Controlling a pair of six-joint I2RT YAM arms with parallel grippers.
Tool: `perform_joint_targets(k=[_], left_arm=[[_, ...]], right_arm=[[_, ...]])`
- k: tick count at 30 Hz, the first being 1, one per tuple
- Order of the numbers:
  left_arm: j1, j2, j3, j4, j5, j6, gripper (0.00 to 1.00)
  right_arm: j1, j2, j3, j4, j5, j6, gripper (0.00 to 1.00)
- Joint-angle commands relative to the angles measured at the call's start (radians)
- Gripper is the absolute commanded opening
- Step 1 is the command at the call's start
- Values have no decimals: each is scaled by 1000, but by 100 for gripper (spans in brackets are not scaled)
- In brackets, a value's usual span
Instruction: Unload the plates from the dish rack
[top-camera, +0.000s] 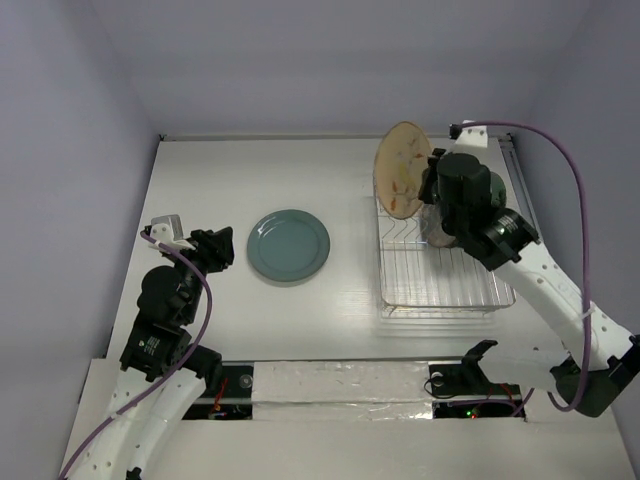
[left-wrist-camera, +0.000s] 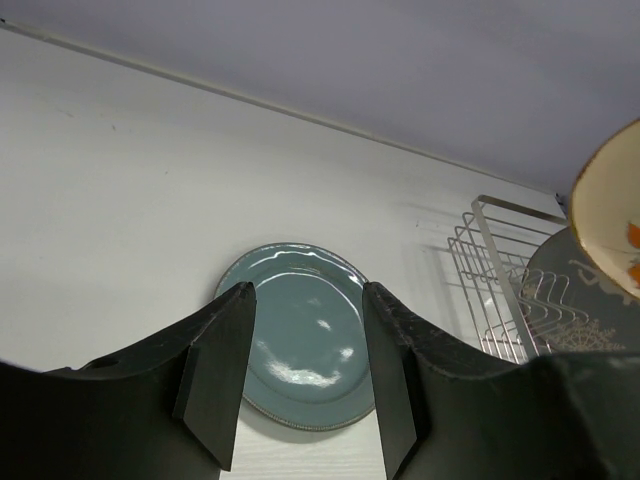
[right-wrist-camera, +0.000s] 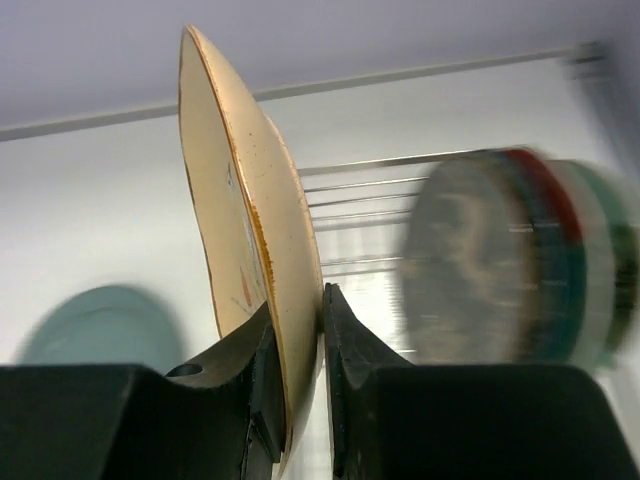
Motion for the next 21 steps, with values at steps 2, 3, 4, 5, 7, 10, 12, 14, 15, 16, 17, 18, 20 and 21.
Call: perform_joint_targets(k=[2,3,4,5,7,10,12,14,15,16,17,18,20,21], left_arm=[[-4,-3,10,25,3,1,44],[-4,-3,12,25,3,1,44],[-4,-2,12,23,3,1,44],[-4,-2,12,23,3,1,44],[-4,-3,13,20,3,1,44],[-4,-2,12,19,3,1,44],[-4,-2,12,19,3,1,44],[-4,-2,13,19,3,1,44],[-4,-2,13,19,3,2,44],[-4,-2,13,19,3,3,44],[-4,-2,13,19,3,1,44],[-4,-2,13,20,3,1,44],[-4,-3,12,19,3,2,44],[-4,-3,12,19,3,3,44]], right_arm=[[49,13,-137,442,-356,212,0],[60,33,-155,542,-404,255,0],[72,83,-171,609,-453,292,0],[81,114,-181,656,-522,359,0],[115,181,-165,735,-550,412,0],[138,313,-114,799,-602,490,0],[152,396,-105,829,-622,538,0],[172,447,-97,862,-638,577,0],[172,490,-99,886,-645,590,0],[181,510,-105,894,-651,599,0],[190,530,-108,900,-650,619,0],[190,545,-114,912,-647,625,0],[199,587,-131,920,-625,648,0],[199,599,-135,924,-621,653,0]])
